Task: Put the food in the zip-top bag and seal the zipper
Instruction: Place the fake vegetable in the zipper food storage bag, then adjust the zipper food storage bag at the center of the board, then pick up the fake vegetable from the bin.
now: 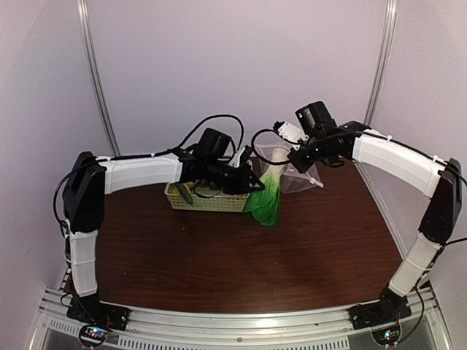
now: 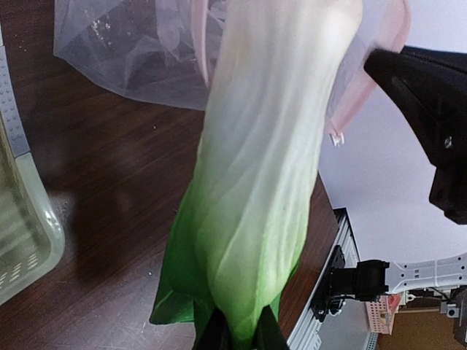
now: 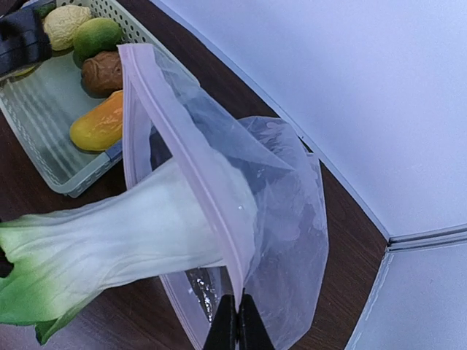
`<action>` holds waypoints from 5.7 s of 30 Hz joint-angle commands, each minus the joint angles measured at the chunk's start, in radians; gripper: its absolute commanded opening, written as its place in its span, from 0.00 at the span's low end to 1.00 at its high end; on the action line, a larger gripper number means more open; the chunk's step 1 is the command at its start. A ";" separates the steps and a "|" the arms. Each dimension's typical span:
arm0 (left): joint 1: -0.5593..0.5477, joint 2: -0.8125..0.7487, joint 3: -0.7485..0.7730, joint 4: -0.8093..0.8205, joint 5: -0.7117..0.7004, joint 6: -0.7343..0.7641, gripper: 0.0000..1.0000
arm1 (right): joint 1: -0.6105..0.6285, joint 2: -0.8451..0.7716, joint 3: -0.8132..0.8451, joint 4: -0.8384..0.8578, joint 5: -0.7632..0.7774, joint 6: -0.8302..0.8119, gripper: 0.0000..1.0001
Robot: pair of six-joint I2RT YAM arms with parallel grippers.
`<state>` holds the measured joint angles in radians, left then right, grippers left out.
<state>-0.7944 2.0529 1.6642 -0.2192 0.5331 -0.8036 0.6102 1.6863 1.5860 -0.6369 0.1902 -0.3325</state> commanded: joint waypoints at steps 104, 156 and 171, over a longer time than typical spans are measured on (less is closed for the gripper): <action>-0.003 0.421 0.573 0.708 0.114 -0.293 0.00 | -0.294 -0.195 0.147 0.168 -0.003 0.100 0.00; 0.268 -0.324 -0.418 -0.172 -0.369 0.033 0.62 | -0.259 -0.185 -0.031 0.190 -0.285 0.091 0.00; 0.311 -0.302 -0.349 -0.131 -0.489 0.045 0.59 | -0.248 -0.234 -0.188 0.245 -0.339 0.113 0.00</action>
<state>-0.5140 1.7344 1.2514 -0.3950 0.1291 -0.7795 0.3557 1.5032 1.4197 -0.4294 -0.1333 -0.2352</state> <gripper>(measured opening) 0.601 0.002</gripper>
